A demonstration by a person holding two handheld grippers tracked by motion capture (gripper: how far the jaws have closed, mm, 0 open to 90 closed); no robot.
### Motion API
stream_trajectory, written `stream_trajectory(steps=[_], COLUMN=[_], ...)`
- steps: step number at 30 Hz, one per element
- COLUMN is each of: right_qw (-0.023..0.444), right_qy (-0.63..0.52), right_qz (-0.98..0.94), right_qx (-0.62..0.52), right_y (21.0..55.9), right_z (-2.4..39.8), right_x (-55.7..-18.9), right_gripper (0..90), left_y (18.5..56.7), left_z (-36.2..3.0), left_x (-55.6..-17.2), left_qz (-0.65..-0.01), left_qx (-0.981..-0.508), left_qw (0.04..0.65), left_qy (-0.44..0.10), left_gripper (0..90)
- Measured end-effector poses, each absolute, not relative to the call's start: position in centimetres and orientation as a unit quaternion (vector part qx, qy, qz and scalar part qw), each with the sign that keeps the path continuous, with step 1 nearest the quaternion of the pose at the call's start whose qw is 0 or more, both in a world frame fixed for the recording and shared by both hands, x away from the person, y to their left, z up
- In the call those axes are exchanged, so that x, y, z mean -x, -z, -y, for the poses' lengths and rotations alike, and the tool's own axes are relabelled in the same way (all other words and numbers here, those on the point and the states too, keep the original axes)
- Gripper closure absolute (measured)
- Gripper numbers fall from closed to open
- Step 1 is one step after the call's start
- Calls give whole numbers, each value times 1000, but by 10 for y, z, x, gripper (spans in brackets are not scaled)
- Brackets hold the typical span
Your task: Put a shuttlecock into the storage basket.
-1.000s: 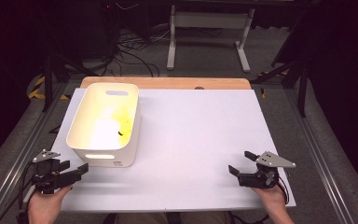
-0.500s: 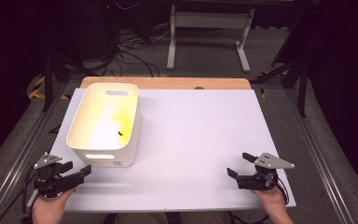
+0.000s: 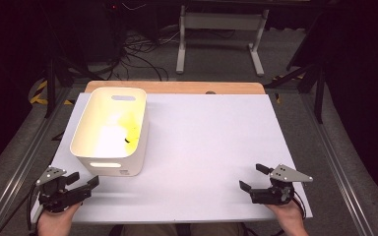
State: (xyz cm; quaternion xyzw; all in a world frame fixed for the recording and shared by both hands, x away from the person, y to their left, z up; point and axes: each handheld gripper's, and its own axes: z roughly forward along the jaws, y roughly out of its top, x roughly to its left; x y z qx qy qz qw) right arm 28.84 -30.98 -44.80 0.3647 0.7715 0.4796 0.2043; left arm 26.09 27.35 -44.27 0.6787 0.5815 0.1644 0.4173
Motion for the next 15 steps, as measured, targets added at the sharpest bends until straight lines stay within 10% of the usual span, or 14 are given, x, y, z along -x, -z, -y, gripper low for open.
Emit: stream_trajectory(steps=[15], right_qw=[197], right_qy=[-490], right_qz=[-765], right_qx=[-368], right_y=[449], right_z=[313], right_x=[-282], right_gripper=[116], left_y=[452], left_z=[-270], left_x=[-257], left_qz=[-569], left_qx=[-675], left_qw=[440], left_qy=[-164], left_gripper=[229])
